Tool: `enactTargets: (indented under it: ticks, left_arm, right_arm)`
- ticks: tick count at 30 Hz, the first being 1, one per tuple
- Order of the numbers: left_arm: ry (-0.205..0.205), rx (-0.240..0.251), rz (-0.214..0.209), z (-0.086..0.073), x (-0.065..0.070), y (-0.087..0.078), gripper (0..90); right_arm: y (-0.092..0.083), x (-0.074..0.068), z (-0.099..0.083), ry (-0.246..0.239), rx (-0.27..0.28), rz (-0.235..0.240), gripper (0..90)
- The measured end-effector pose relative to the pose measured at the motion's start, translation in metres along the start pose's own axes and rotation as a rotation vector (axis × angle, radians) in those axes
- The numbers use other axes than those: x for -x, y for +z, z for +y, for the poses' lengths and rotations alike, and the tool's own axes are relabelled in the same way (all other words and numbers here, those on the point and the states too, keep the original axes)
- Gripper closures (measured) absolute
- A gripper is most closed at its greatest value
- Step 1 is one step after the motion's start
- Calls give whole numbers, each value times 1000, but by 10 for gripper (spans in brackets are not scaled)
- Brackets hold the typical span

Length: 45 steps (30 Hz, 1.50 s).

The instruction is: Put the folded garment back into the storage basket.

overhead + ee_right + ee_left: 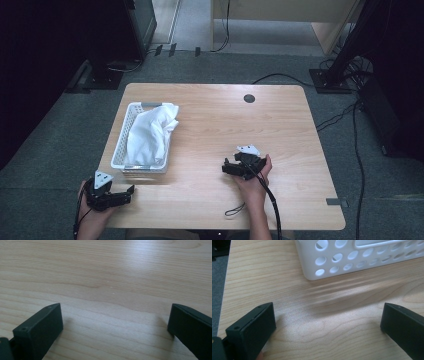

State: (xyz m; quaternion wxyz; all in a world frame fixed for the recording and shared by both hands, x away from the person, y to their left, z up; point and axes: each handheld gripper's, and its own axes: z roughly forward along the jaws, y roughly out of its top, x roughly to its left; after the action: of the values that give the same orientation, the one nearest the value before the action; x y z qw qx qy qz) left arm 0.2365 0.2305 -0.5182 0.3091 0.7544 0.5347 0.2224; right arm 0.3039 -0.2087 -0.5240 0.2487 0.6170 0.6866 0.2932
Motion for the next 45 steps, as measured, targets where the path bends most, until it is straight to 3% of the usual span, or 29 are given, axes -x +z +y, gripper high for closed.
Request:
enactTargets:
  ticks: [45]
  left_arm:
    - [5,-1,-3,0,0,0,0]
  right_arm:
    - [-22,49,-21,44,1,-47,0]
